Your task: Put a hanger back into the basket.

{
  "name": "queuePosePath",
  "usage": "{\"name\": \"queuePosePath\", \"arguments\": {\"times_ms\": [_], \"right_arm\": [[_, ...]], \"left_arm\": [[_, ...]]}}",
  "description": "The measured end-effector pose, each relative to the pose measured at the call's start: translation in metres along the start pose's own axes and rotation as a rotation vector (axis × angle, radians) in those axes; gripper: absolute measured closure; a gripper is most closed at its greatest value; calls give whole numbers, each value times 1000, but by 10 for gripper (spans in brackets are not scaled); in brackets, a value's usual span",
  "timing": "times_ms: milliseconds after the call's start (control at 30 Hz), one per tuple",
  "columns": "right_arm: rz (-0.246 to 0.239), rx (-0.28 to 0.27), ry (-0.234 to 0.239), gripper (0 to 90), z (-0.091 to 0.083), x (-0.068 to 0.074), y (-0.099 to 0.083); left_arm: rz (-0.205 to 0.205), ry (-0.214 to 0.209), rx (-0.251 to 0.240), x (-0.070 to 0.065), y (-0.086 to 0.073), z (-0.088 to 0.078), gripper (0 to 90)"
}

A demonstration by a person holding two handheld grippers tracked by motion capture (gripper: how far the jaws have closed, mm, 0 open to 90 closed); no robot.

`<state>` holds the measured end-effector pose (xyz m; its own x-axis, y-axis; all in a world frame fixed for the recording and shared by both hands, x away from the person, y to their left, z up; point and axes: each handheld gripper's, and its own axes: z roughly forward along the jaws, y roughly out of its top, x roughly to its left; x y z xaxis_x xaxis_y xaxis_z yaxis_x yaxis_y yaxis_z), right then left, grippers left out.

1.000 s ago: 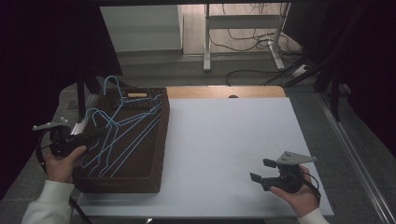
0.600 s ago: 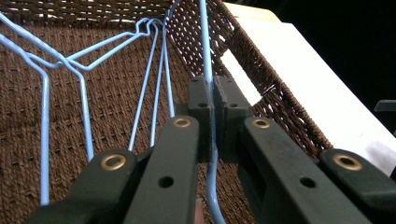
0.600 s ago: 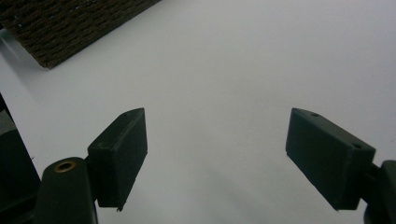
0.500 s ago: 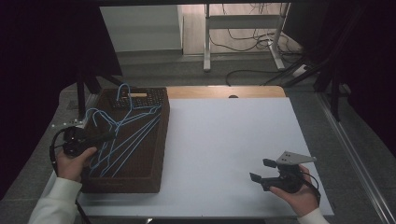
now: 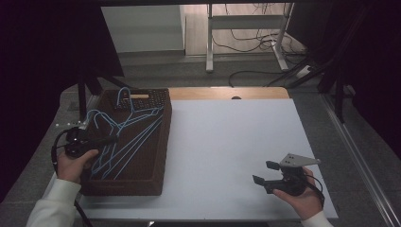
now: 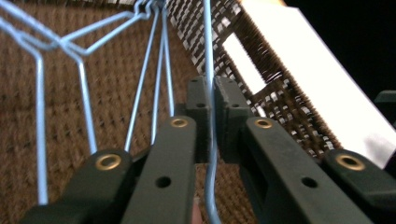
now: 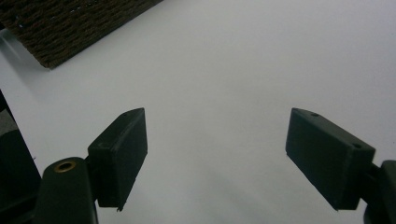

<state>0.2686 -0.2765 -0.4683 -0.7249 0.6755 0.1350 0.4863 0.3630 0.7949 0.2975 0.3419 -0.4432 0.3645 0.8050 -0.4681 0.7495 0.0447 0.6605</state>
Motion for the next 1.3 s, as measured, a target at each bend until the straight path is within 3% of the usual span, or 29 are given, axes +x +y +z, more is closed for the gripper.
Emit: {"name": "queuePosePath", "arguments": {"times_ms": [67, 133, 267, 367, 500, 600, 800, 1033, 1167, 1300], "right_arm": [[-1, -1, 0, 215, 0, 0, 0], [-3, -1, -1, 214, -1, 0, 0], [-2, -4, 0, 214, -1, 1, 0], [-3, -4, 0, 214, -1, 1, 0], [-1, -2, 3, 214, 0, 1, 1], [0, -3, 3, 214, 0, 1, 1], [4, -1, 2, 212, 0, 0, 1], [14, -6, 7, 206, -2, -2, 3], [22, -15, 6, 202, -5, -3, 5], [33, -25, 6, 200, -7, -5, 6]], "left_arm": [[-14, 30, 29, 0, 2, 3, 816], [7, 76, 36, -1, 2, 5, 753], [30, 80, 17, -4, 2, 3, 665], [68, 76, -12, -13, 3, -1, 535], [129, 39, -25, -30, 5, -5, 406], [183, 9, -31, -50, 5, -6, 313], [270, -60, -32, -85, 0, 0, 244], [355, -134, -4, -119, -17, 21, 176], [415, -112, 6, -136, -27, 30, 140], [432, -109, 25, -145, -34, 37, 119]]}}
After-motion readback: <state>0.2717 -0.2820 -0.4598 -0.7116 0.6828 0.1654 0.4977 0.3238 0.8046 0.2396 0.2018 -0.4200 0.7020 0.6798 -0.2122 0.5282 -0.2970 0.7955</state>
